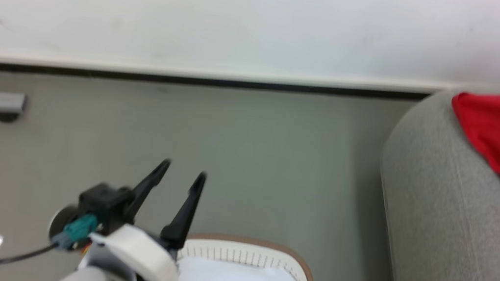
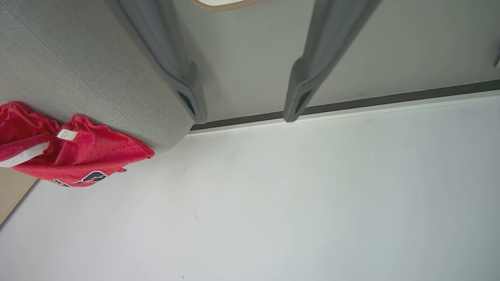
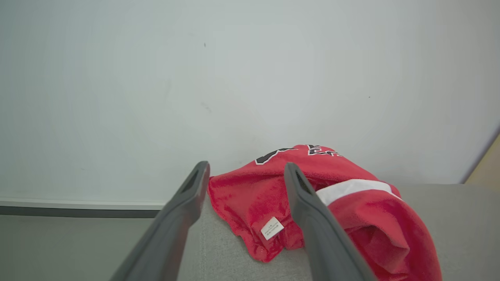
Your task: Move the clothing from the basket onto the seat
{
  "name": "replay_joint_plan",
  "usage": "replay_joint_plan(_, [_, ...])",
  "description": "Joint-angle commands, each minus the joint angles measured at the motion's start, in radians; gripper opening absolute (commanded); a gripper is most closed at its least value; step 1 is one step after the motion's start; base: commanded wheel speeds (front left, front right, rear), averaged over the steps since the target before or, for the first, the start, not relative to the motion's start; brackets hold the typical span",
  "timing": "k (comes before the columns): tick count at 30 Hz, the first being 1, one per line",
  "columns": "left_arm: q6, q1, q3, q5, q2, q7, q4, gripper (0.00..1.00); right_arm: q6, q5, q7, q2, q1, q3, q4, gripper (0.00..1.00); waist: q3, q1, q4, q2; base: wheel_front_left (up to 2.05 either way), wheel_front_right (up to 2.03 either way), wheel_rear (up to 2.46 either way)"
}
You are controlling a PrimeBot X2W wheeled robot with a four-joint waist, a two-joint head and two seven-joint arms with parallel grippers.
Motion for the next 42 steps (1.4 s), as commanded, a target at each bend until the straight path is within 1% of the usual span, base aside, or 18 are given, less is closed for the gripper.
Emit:
replay_joint_plan(1, [0.005,0.028,0.006,-0.017,0.007,-0.009,0.010,1.00,-0.003,0.003,0.000,-0.001,0.029,0.007,-0.010,1.00,-0.056,0.0002,0.025,0.0000,0.00,0.00,0.00])
replay_joint_plan(6, [0.032,0.125,0.046,-0.030,0.012,-0.042,0.060,1.00,-0.003,-0.022,-0.003,0.031,0.140,0.089,-0.062,1.00,-0.142,0.0002,0.044,0.0000,0.00,0.00,0.00])
replay_joint_plan(9, [0.042,0.186,0.083,-0.035,0.002,-0.053,0.077,1.00,-0.003,-0.024,-0.005,0.038,0.201,0.127,-0.075,1.00,-0.189,0.0002,0.053,0.0000,0.00,0.00,0.00])
replay_joint_plan(12, [0.043,0.236,0.124,-0.008,-0.008,-0.056,0.079,1.00,-0.003,-0.022,-0.007,0.060,0.256,0.151,-0.092,1.00,-0.210,0.0002,0.060,0.0000,0.00,0.00,0.00])
replay_joint_plan(17, [0.027,0.323,0.227,0.071,-0.041,-0.056,0.065,1.00,-0.003,-0.013,-0.010,0.093,0.329,0.176,-0.101,1.00,-0.235,0.0002,0.057,0.0000,0.00,0.00,0.00])
replay_joint_plan(25, [-0.064,0.430,0.360,0.169,-0.109,-0.056,0.077,1.00,-0.003,-0.014,-0.009,0.120,0.384,0.225,-0.081,1.00,-0.256,0.0002,0.039,0.0000,0.00,0.00,0.00])
replay_joint_plan(31, [-0.174,0.450,0.397,0.199,-0.160,-0.057,0.105,1.00,-0.003,0.003,-0.009,0.125,0.399,0.241,-0.061,1.00,-0.263,0.0002,0.037,0.0000,0.00,0.00,0.00])
replay_joint_plan(33, [-0.202,0.451,0.406,0.212,-0.173,-0.057,0.120,1.00,-0.003,0.013,-0.009,0.124,0.399,0.251,-0.055,1.00,-0.265,0.0002,0.035,0.0000,0.00,0.00,0.00])
replay_joint_plan(36, [-0.234,0.449,0.428,0.229,-0.190,-0.057,0.135,1.00,-0.003,0.023,-0.009,0.124,0.397,0.259,-0.049,1.00,-0.265,0.0002,0.033,0.0000,0.00,0.00,0.00])
replay_joint_plan(42, [-0.279,0.444,0.457,0.259,-0.218,-0.057,0.166,1.00,-0.003,0.031,-0.009,0.124,0.391,0.264,-0.044,1.00,-0.264,0.0002,0.033,0.0000,0.00,0.00,0.00])
